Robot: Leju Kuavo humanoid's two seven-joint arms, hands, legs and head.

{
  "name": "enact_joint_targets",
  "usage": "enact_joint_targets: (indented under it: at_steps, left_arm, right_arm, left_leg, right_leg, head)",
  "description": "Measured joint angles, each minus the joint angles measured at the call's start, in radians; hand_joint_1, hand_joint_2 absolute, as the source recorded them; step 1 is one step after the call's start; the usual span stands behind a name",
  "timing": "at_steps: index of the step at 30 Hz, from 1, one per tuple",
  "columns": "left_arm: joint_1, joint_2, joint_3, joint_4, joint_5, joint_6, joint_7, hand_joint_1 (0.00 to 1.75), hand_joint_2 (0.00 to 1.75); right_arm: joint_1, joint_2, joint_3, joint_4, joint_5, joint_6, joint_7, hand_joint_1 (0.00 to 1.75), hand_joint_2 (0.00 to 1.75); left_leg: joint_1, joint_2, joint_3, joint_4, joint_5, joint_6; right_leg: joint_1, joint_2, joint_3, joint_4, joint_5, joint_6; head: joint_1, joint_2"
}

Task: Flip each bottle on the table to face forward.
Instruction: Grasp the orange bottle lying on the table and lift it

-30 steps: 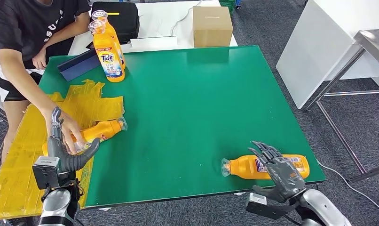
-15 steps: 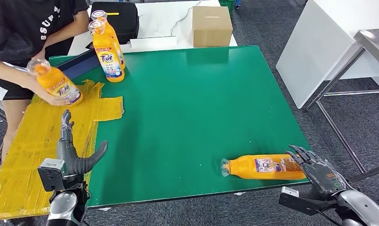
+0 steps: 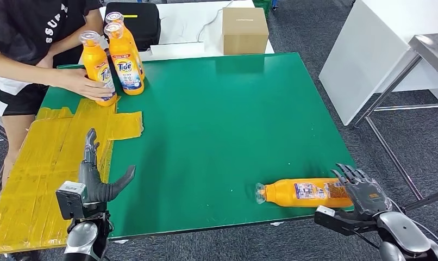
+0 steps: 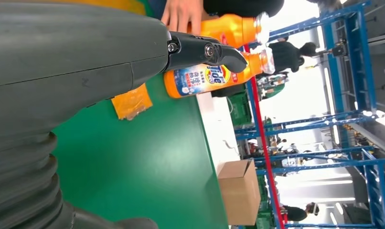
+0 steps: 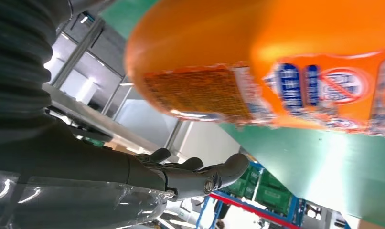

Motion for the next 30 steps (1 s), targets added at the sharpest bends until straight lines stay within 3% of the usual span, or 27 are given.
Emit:
enact_joint_targets:
  at_steps: [24, 25, 29, 30]
  left_arm:
    - [-0.001, -0.011, -0.013, 0.021, 0.003, -0.004, 0.003, 0.00, 1.75]
    - [-0.001, -0.012, -0.014, 0.023, 0.003, -0.004, 0.004, 0.00, 1.75]
    - [-0.002, -0.014, -0.017, 0.031, 0.005, -0.006, 0.006, 0.00, 1.75]
    - [-0.003, -0.014, -0.018, 0.033, 0.006, -0.008, 0.006, 0.00, 1.75]
  right_arm:
    - [-0.116, 0.106, 0.055, 0.142, 0.046, -0.054, -0.024, 0.00, 1.75]
    - [-0.124, 0.110, 0.060, 0.149, 0.047, -0.049, -0.025, 0.10, 1.75]
    - [-0.154, 0.112, 0.082, 0.177, 0.033, -0.002, -0.031, 1.58, 1.75]
    - [-0.159, 0.110, 0.089, 0.184, 0.027, 0.012, -0.032, 1.65, 1.75]
  left_leg:
    - [0.000, 0.000, 0.000, 0.000, 0.000, 0.000]
    - [0.000, 0.000, 0.000, 0.000, 0.000, 0.000]
    - [0.000, 0.001, 0.001, 0.000, 0.000, 0.000]
    - [0.000, 0.001, 0.001, 0.000, 0.000, 0.000]
  right_leg:
    - [0.000, 0.000, 0.000, 0.000, 0.000, 0.000]
    - [0.000, 0.000, 0.000, 0.000, 0.000, 0.000]
    - [0.000, 0.000, 0.000, 0.000, 0.000, 0.000]
    - [0.000, 0.000, 0.000, 0.000, 0.000, 0.000]
  head:
    - [0.000, 0.000]
    - [0.000, 0.000]
    - [0.000, 0.000]
    - [0.000, 0.000]
